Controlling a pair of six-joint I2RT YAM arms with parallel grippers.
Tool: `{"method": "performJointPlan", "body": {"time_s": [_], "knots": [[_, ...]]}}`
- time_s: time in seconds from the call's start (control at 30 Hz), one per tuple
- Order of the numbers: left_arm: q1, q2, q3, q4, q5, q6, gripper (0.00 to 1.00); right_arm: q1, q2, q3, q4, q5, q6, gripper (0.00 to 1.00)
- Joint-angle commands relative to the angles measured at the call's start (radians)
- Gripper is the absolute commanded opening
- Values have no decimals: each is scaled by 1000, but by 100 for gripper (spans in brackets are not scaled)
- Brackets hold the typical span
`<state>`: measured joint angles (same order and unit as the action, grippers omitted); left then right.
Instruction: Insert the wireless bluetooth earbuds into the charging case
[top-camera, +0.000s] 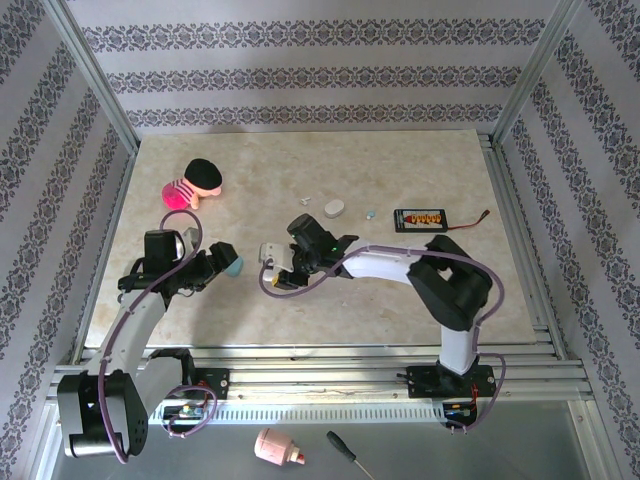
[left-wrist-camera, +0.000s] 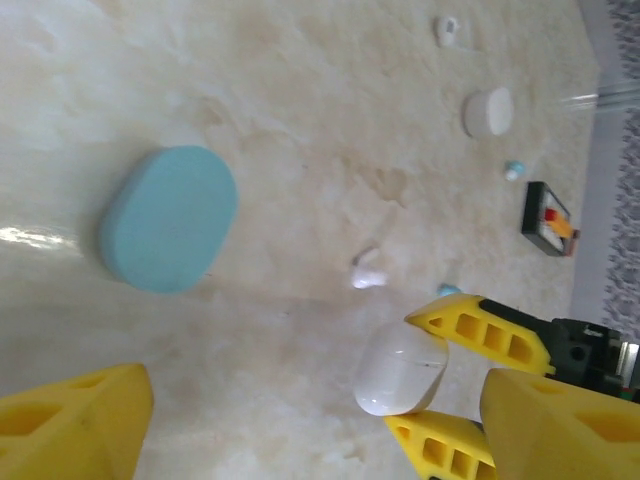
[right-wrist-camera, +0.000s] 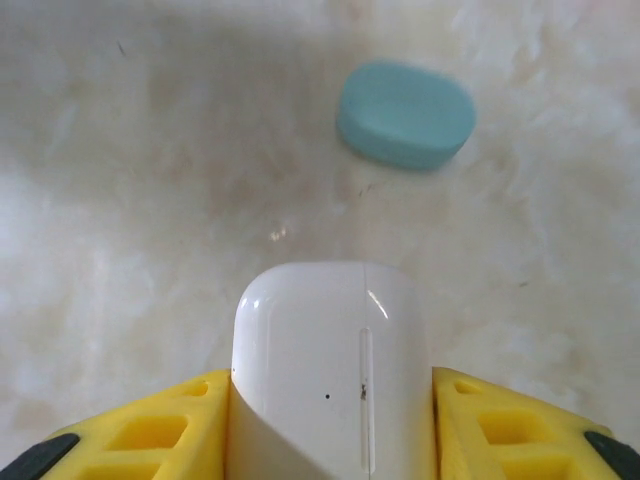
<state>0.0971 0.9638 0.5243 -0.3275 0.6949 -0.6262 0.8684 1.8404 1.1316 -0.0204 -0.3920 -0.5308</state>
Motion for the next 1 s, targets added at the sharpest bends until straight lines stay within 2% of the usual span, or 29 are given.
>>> {"method": "performJointPlan", "body": {"time_s": [0.0, 0.3, 0.57, 0.7, 0.8, 0.87, 0.97], "knots": [[-32, -38, -47, 151, 128, -85, 77, 0, -86, -26, 50, -48, -10, 41], [-205, -17, -91, 353, 199, -145, 70, -6, -156, -12, 43, -145, -6, 41], [-259, 0, -108, 454, 233, -196, 42, -14, -165, -15, 70, -173, 19, 41], [-278, 10, -117, 508, 263, -208, 31, -25, -162, -18, 98, -175, 41, 42], [-293, 12, -114, 528, 263, -190, 18, -38, -161, -13, 104, -185, 59, 42], [-304, 6, -109, 544, 260, -160, 11, -46, -172, -16, 99, -194, 62, 48], [-321, -24, -121, 622, 239, -103, 9, -70, -218, -41, 83, -257, 75, 63]]}}
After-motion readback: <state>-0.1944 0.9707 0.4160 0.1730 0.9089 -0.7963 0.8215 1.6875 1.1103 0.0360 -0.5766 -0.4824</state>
